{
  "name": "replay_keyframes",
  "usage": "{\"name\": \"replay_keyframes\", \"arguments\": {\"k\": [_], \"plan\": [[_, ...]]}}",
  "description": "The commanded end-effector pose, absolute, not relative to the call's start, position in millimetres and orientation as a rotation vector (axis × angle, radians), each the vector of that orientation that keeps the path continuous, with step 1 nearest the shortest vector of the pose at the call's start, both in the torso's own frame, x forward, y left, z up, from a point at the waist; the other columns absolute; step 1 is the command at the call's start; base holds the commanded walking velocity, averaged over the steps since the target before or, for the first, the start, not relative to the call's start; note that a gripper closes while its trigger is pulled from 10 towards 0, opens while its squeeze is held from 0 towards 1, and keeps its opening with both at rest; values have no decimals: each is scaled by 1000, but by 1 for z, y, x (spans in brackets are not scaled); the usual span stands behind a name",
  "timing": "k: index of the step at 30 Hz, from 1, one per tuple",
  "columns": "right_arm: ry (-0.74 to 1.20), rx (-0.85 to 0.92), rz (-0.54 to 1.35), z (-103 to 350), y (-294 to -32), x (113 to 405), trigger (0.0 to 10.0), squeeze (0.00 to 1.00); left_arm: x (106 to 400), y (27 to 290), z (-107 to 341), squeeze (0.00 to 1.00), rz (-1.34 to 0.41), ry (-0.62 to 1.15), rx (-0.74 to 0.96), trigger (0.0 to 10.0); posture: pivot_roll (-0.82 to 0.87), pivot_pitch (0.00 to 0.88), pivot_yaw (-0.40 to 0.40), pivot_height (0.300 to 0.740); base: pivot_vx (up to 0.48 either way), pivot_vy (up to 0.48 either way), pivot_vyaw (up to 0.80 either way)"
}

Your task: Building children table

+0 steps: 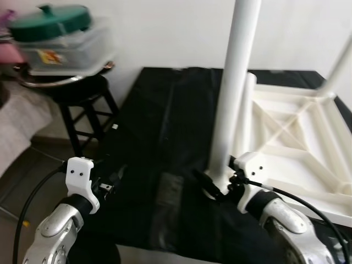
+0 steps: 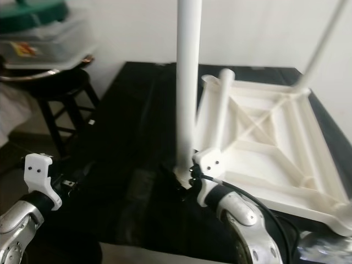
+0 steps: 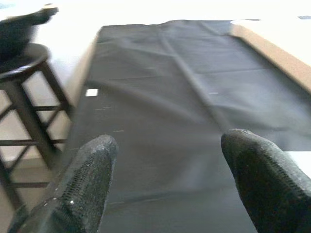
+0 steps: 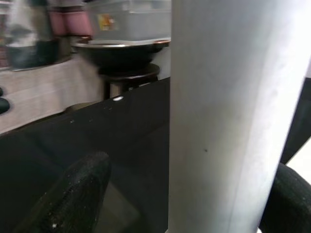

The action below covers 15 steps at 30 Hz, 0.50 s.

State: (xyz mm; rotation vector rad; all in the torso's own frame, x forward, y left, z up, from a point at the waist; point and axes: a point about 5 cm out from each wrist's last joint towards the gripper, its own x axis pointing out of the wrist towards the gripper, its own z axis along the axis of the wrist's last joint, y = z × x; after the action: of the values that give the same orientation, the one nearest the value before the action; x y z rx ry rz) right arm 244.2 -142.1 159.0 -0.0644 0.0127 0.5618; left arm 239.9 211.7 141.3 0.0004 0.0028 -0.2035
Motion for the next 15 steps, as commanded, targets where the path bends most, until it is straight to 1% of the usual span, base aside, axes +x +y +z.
{"name": "replay_keyframes", "arguments": {"k": [1,10,15], "plan": [[34,-34,668,153,-126,238,10000,0,240,210,140,0,-214,-3,2,10000,-71,53,30,740,0,0,-800],[34,-5,726,153,-122,237,10000,0,240,209,140,0,-218,-11,-8,10000,-71,45,27,740,0,0,-800],[33,15,785,153,-117,235,10000,0,241,210,142,0,-228,-25,-11,10000,-42,37,36,740,0,0,-800]]}}
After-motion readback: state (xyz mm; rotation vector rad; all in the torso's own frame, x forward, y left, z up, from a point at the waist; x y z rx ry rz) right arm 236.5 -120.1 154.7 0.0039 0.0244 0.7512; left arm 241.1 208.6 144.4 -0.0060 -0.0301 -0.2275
